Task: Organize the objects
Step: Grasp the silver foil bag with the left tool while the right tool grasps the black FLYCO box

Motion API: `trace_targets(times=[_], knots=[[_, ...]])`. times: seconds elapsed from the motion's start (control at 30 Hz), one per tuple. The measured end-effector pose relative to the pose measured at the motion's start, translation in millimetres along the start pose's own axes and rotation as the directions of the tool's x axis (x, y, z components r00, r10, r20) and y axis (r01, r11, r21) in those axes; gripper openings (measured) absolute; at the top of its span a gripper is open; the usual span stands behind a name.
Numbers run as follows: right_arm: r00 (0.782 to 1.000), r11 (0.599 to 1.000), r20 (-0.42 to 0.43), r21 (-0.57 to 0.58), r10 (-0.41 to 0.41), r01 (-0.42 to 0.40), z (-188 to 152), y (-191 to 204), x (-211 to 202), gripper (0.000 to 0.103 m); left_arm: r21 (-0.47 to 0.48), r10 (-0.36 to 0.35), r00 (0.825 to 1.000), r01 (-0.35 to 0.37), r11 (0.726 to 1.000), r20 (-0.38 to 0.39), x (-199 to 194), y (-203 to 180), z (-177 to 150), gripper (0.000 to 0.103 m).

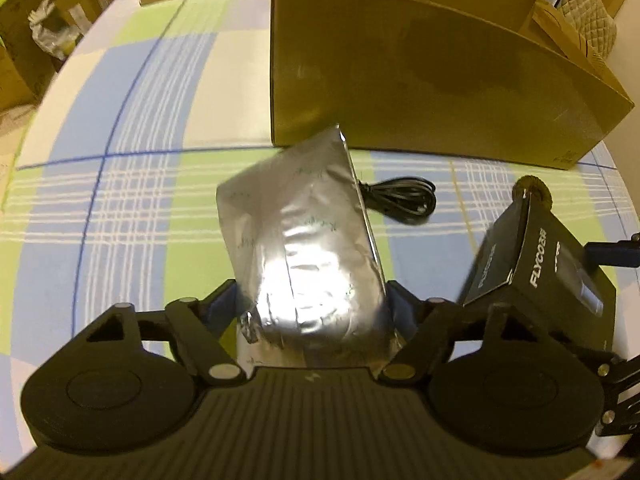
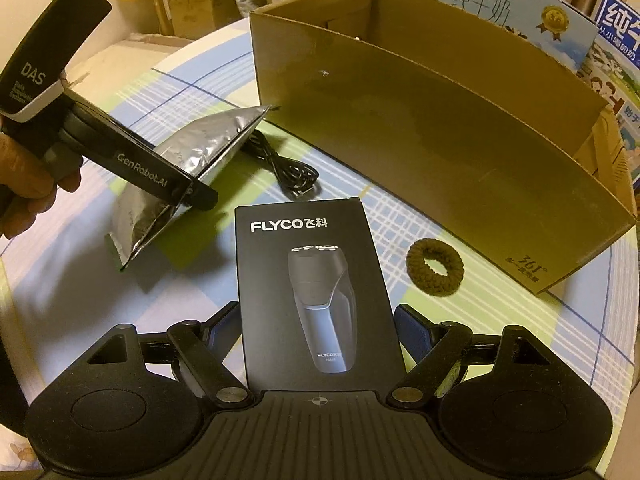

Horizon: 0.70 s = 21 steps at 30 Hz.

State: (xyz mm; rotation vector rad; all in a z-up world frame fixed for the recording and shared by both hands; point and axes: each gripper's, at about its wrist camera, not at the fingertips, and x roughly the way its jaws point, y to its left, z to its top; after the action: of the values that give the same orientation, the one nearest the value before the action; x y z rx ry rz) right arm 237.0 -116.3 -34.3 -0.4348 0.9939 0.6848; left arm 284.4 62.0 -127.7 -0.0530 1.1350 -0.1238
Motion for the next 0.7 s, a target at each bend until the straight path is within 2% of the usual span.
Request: trace_targets(times=[0.07,0.2,0.7], knots=[[1.0,1.0,0.005,0.005,-0.007,0.007,0.5,-0.5,-1.6,0.079,-0.027,-0.035,0.999,0.035,0.999,-0.006,-0.9,3.8,-1.7,0.06],[1.0,1.0,0.022,0.024,-0.009,0.008,1.4,-0.3,-9.1,0.079,0.003,-0.013,1.0,0.013,1.0,-0.004,-8.2,1.6,-6.2,0.052],[0.994,0.992,0.077,0.108,-0.078,0.069,-5.1,5.7,-66.2,0.079,0.089,-0.07,0.995,0.063,0.994,0.072,-69.7,-27.0,-35.4,0.051]])
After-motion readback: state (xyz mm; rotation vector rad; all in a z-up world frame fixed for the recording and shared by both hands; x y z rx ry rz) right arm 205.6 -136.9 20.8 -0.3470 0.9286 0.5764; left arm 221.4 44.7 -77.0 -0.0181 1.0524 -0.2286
